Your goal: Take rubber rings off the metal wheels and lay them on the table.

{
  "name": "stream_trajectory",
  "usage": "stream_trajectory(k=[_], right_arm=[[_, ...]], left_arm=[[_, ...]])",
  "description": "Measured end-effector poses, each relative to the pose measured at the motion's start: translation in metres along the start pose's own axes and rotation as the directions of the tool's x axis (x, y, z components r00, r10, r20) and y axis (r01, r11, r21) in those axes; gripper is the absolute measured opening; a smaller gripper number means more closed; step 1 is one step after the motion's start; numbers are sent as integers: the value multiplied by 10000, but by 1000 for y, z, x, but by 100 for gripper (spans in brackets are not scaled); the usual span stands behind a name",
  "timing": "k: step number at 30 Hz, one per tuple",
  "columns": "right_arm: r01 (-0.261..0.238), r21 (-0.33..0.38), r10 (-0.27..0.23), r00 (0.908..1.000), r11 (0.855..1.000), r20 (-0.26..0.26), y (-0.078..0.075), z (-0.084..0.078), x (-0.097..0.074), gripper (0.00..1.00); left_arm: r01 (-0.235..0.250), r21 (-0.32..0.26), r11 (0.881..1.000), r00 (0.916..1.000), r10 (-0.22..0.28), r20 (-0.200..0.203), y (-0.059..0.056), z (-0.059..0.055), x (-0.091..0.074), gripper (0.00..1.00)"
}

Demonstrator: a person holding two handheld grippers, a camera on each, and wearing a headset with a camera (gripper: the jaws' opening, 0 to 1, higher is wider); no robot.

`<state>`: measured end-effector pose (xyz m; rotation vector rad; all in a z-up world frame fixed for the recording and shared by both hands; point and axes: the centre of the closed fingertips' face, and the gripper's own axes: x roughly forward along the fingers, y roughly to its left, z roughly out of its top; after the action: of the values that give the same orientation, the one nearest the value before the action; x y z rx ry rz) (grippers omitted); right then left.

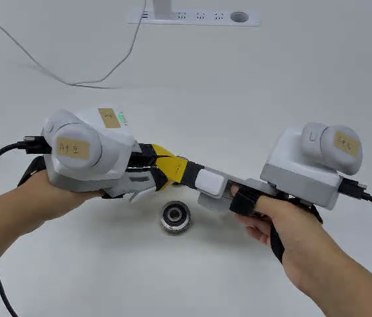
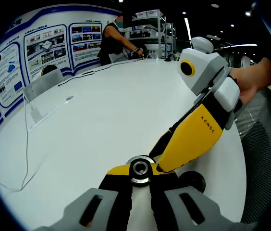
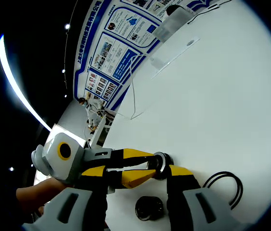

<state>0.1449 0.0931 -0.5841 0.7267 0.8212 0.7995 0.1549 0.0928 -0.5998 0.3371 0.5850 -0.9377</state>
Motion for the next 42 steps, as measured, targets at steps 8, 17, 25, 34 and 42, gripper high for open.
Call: stream_trajectory(k=[8, 17, 25, 34, 42], right_arm=[[772, -116, -773, 9969, 9969, -128, -22, 0, 2, 22], [1161, 68, -1159, 9927, 9932, -329, -30, -1, 2, 3], [1319, 117, -1314, 9908, 9912, -308, -27, 0, 1, 1], [1221, 233, -1213, 9921, 9922, -310, -24, 1, 0, 0], [1042, 287, -1034, 9942, 9941, -292, -22, 1, 1, 0]], left_arm=[[4, 8, 10000, 10000, -4, 3, 0, 0, 0, 12], [6, 18, 10000, 10000, -6, 18, 1, 0, 0, 12], [-3, 24, 10000, 10000, 3, 6, 1, 0, 0, 12], [-17, 15, 10000, 10000, 17, 18, 0, 0, 0, 12], [-17, -12, 10000, 10000, 17, 31, 0, 0, 0, 12]])
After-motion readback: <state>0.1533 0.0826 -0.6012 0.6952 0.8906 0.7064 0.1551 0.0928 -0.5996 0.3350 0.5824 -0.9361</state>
